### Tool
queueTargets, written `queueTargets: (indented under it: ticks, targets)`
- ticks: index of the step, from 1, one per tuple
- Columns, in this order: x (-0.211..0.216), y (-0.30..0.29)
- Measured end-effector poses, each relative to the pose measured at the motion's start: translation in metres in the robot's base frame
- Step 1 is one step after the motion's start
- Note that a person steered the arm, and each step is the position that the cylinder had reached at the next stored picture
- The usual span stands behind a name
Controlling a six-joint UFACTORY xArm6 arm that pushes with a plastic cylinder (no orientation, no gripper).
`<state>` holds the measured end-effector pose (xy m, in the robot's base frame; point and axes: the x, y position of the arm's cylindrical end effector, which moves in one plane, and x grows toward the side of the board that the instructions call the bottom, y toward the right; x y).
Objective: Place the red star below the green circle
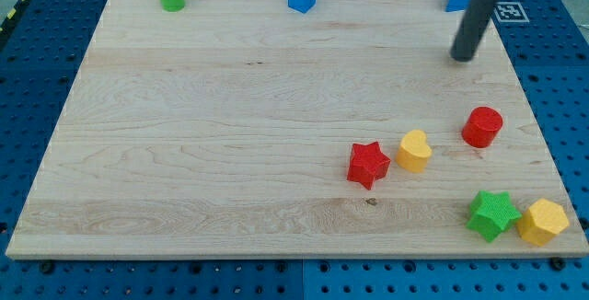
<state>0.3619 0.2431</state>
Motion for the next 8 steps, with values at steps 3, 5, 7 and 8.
queueTargets:
  ticks: [3,5,7,8]
  targets:
    - [0.018,-0.001]
    - [0.055,-0.137]
    - [0.133,-0.148]
    - [0.139,-0.145]
